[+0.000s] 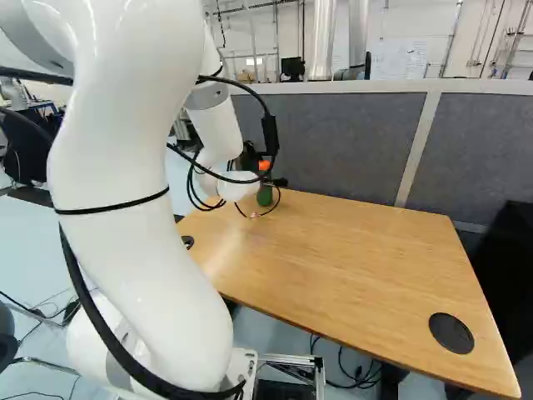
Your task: Pick up the green bottle from the table
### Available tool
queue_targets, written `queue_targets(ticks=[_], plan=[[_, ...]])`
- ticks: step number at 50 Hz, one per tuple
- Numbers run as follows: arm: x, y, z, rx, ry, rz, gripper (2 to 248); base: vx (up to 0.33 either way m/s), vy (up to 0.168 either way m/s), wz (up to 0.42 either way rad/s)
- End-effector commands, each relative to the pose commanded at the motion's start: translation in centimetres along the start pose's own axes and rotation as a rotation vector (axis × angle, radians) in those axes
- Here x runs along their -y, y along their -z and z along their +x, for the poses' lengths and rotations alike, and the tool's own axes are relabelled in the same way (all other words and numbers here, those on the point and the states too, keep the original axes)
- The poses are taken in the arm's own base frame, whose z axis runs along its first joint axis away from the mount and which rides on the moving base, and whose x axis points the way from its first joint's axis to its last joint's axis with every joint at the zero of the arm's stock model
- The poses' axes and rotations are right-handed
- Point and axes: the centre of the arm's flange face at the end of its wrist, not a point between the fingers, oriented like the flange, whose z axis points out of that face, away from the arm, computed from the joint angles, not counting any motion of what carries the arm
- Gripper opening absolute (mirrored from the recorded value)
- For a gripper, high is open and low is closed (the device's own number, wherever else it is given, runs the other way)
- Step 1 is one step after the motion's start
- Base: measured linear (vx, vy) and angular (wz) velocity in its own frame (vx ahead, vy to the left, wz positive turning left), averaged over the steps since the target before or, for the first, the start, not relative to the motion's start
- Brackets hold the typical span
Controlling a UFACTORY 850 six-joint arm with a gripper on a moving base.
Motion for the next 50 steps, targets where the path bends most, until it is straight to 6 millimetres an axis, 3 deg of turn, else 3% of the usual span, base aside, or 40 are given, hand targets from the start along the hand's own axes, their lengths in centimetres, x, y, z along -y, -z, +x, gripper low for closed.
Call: queue_targets(ticks=[9, 25, 26, 30, 31, 36, 37, 41, 42, 50], plan=[[0.4, -1.3, 0.5, -0.006, 0.003, 0.007, 247, 0.000, 0.000, 0.000], [0.5, -1.6, 0.6, -0.007, 0.004, 0.009, 239, 0.000, 0.000, 0.000], [0.5, -1.6, 0.6, -0.007, 0.004, 0.009, 173, 0.000, 0.000, 0.000], [0.5, -1.6, 0.6, -0.007, 0.004, 0.009, 173, 0.000, 0.000, 0.000], [0.5, -1.6, 0.6, -0.007, 0.004, 0.009, 104, 0.000, 0.000, 0.000], [0.5, -1.6, 0.6, -0.007, 0.004, 0.009, 104, 0.000, 0.000, 0.000], [0.5, -1.6, 0.6, -0.007, 0.004, 0.009, 37, 0.000, 0.000, 0.000], [0.5, -1.6, 0.6, -0.007, 0.004, 0.009, 37, 0.000, 0.000, 0.000], [0.5, -1.6, 0.6, -0.007, 0.004, 0.009, 21, 0.000, 0.000, 0.000], [0.5, -1.6, 0.6, -0.007, 0.004, 0.009, 21, 0.000, 0.000, 0.000]])
